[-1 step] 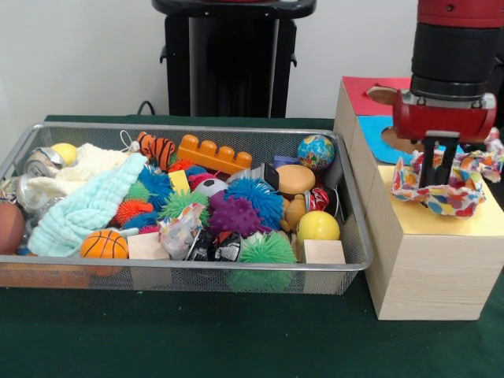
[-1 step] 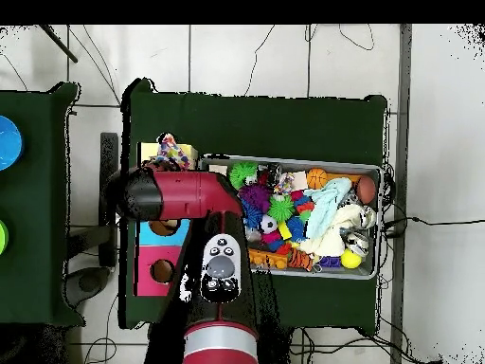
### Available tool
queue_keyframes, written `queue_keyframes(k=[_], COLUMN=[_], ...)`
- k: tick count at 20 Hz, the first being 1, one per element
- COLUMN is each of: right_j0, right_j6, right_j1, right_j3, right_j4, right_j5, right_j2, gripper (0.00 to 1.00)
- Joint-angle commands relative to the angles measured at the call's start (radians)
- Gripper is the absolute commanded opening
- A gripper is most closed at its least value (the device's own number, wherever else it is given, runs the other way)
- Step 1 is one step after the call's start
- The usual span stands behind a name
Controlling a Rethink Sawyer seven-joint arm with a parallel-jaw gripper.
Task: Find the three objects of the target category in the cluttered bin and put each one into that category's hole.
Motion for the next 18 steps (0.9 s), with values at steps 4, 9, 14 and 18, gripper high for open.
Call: queue_keyframes(k=[4, 9, 14, 18], right_j0=[-0.043, -0.036, 0.002, 0.055], right_j6=[0.014, 0.035, 0.086, 0.144], right_j1=[0.061, 0.039, -0.045, -0.173], right_j3=[0.015, 0.048, 0.118, 0.188], right_j4=[-0.019, -0.019, -0.002, 0.029], right_j5=[0.089, 0.074, 0.122, 0.218], right_j2=[0.122, 0.12, 0.086, 0.044], gripper=[0.0, 0.0, 0.0, 0.0])
